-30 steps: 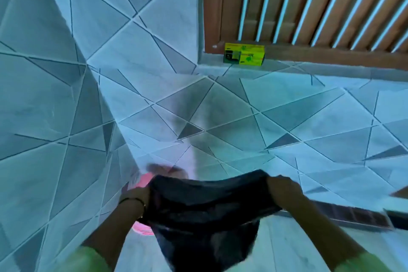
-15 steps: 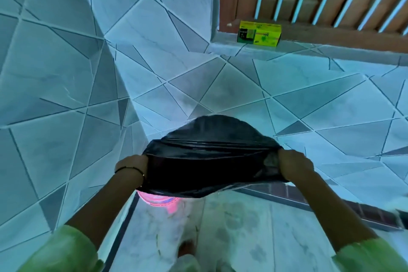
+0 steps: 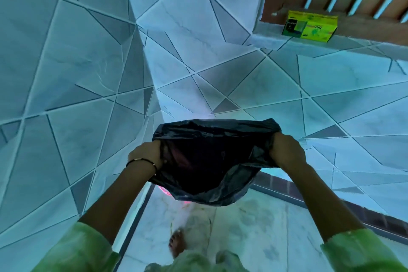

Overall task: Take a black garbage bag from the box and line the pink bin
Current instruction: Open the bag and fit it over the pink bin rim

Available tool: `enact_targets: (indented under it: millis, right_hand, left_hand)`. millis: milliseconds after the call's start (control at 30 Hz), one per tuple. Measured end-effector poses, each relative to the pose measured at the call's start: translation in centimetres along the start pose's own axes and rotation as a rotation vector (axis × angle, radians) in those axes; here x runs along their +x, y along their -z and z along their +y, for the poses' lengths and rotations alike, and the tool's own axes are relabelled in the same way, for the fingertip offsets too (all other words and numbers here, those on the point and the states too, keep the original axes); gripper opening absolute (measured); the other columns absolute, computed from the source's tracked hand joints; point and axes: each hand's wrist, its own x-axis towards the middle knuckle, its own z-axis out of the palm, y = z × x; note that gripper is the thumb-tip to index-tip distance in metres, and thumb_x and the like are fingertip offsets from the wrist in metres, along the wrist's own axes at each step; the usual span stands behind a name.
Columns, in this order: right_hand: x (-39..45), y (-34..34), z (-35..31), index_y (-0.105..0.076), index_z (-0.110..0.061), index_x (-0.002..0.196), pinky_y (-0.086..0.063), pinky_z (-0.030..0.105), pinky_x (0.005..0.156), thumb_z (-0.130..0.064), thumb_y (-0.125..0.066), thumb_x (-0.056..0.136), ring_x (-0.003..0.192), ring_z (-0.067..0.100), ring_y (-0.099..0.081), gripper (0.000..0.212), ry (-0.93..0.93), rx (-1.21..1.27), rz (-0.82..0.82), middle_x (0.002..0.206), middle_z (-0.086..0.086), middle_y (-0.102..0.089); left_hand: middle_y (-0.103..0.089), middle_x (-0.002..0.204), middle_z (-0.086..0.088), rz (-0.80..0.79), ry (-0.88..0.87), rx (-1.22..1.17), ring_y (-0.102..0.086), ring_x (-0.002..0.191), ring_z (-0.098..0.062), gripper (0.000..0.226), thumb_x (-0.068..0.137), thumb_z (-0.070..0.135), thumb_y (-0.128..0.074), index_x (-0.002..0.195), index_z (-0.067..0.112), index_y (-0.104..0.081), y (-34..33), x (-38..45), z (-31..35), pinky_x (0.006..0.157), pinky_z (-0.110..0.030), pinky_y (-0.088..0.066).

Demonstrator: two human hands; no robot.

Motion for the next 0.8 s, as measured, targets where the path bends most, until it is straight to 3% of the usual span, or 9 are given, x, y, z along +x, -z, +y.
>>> enact_targets:
  millis: [133, 367, 600, 800]
  right_hand:
    - [1.4, -1.3, -4.1, -0.052, -0.003, 0.094, -0.046, 0.037, 0.068, -0.007, -0.049, 0.083, 0.087, 0.038, -0.061, 0.013, 0.008, 0.031, -0.026, 0.095, 0.020, -0.064]
    - [3.3, -1.6, -10.8, -0.051, 0.001, 0.096, -0.043, 0.038, 0.067, -0.008, -0.048, 0.083, 0.090, 0.041, -0.060, 0.016, -0.045, 0.123, 0.026, 0.098, 0.024, -0.062]
    - [5.1, 1.9, -12.6, -0.045, -0.002, 0.085, -0.042, 0.040, 0.068, -0.008, -0.051, 0.082, 0.091, 0.046, -0.058, 0.009, -0.105, 0.216, 0.147, 0.100, 0.030, -0.059]
    - [5.3, 1.5, -13.3, -0.044, -0.003, 0.081, -0.040, 0.036, 0.066, -0.009, -0.049, 0.084, 0.087, 0.043, -0.057, 0.008, -0.092, 0.232, 0.118, 0.096, 0.029, -0.059]
  left_hand:
    - [-0.061, 0.117, -0.016, -0.037, -0.122, 0.061, -0.059, 0.106, -0.034, 0.039, 0.087, 0.032, -0.055, 0.120, 0.013, -0.050, 3.1, -1.0, -1.1, 0.083, -0.036, -0.048]
    - [-0.058, 0.118, -0.021, -0.004, -0.181, -0.009, -0.058, 0.106, -0.037, 0.041, 0.087, 0.028, -0.054, 0.122, 0.008, -0.045, 5.6, 1.7, -3.6, 0.083, -0.040, -0.047]
    - [-0.056, 0.122, -0.025, 0.142, -0.179, -0.176, -0.055, 0.110, -0.041, 0.045, 0.087, 0.024, -0.054, 0.127, 0.007, -0.041, 9.4, 5.2, -4.4, 0.087, -0.043, -0.046]
    - [-0.057, 0.120, -0.023, 0.096, -0.181, -0.152, -0.056, 0.109, -0.039, 0.047, 0.085, 0.028, -0.057, 0.126, 0.008, -0.043, 9.0, 6.4, -5.1, 0.086, -0.041, -0.047]
